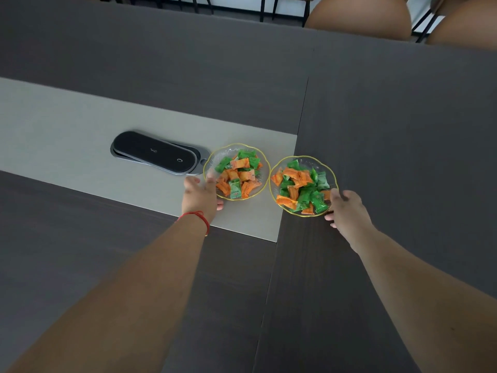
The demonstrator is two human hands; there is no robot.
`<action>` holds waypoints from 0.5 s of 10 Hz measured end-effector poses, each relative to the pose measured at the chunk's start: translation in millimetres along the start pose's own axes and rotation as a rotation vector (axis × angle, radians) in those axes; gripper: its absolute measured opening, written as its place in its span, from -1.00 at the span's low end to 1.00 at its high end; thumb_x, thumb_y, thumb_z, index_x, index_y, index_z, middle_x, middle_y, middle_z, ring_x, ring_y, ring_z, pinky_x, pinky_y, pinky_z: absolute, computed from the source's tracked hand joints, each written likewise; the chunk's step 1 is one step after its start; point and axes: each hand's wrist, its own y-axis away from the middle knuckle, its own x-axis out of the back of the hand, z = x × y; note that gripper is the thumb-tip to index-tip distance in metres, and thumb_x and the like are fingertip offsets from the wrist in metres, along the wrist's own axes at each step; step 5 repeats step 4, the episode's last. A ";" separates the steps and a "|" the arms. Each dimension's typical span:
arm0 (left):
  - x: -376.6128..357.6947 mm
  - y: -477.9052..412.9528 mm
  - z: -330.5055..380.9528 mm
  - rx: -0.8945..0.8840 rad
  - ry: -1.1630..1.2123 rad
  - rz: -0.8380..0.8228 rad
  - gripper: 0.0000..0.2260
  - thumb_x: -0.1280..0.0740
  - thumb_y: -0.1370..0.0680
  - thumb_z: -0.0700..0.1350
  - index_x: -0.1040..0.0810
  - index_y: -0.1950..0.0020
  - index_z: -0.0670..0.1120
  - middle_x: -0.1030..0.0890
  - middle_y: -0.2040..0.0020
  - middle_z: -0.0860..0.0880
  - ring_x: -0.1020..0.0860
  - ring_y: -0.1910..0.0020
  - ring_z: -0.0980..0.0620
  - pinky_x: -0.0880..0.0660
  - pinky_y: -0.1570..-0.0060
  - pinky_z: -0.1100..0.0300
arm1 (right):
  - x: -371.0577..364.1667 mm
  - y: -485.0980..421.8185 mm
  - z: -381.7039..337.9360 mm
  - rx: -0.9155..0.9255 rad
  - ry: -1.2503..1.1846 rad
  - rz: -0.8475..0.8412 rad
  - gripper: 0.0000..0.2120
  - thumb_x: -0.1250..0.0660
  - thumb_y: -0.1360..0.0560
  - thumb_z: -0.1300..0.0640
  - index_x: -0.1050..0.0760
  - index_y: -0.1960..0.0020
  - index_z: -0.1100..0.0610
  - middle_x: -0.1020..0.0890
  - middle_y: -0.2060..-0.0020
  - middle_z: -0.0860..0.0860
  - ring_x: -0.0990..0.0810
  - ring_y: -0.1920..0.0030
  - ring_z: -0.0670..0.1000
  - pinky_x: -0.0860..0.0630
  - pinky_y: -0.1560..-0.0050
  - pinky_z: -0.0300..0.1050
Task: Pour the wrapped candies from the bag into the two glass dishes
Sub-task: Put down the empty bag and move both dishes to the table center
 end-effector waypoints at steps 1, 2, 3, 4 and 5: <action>-0.8 24.6 -12.2 -0.003 0.035 0.016 -0.68 -0.22 -0.54 0.11 -0.27 -0.17 -0.03 -0.63 0.08 -0.15 -0.60 0.17 -0.10 -0.54 0.04 0.04 | 7.6 23.5 15.8 -0.023 -0.151 -0.055 -0.44 -0.17 -0.59 -0.12 -0.16 -0.51 0.06 -0.62 -0.06 0.01 -0.63 -0.04 0.03 -0.56 0.06 -0.07; 4.4 78.4 -39.9 -0.060 0.113 0.010 -0.64 -0.30 -0.53 0.01 -0.29 -0.24 -0.07 -0.53 -0.17 -0.15 -0.53 -0.05 -0.09 -0.45 0.00 0.08 | 21.7 60.9 45.3 0.014 -0.041 -0.124 -0.49 -0.22 -0.56 -0.08 -0.24 -0.45 0.05 -0.59 -0.07 0.02 -0.62 -0.08 0.10 -0.54 -0.18 0.12; 19.6 147.6 -80.2 -0.124 0.256 -0.027 -0.69 -0.38 -0.50 -0.20 -0.36 -0.18 -0.07 -0.47 -0.21 -0.16 -0.50 -0.21 -0.06 -0.44 -0.22 0.07 | 44.7 113.5 80.4 0.053 0.169 -0.252 -0.58 -0.19 -0.59 -0.06 -0.26 -0.41 -0.01 -0.57 -0.17 -0.02 -0.56 -0.11 0.03 -0.47 -0.05 -0.10; 41.3 222.1 -142.1 -0.091 0.245 -0.060 -0.55 -0.45 -0.39 -0.35 -0.43 -0.06 0.12 -0.48 -0.19 -0.18 -0.50 -0.22 -0.09 -0.45 -0.22 0.20 | 74.4 164.4 111.7 0.101 0.208 -0.256 -0.57 -0.30 -0.54 -0.02 -0.36 -0.38 0.02 -0.59 -0.08 -0.04 -0.56 -0.04 -0.07 -0.38 -0.02 -0.18; 41.3 222.1 -142.1 -0.091 0.245 -0.060 -0.55 -0.45 -0.39 -0.35 -0.43 -0.06 0.12 -0.48 -0.19 -0.18 -0.50 -0.22 -0.09 -0.45 -0.22 0.20 | 74.4 164.4 111.7 0.101 0.208 -0.256 -0.57 -0.30 -0.54 -0.02 -0.36 -0.38 0.02 -0.59 -0.08 -0.04 -0.56 -0.04 -0.07 -0.38 -0.02 -0.18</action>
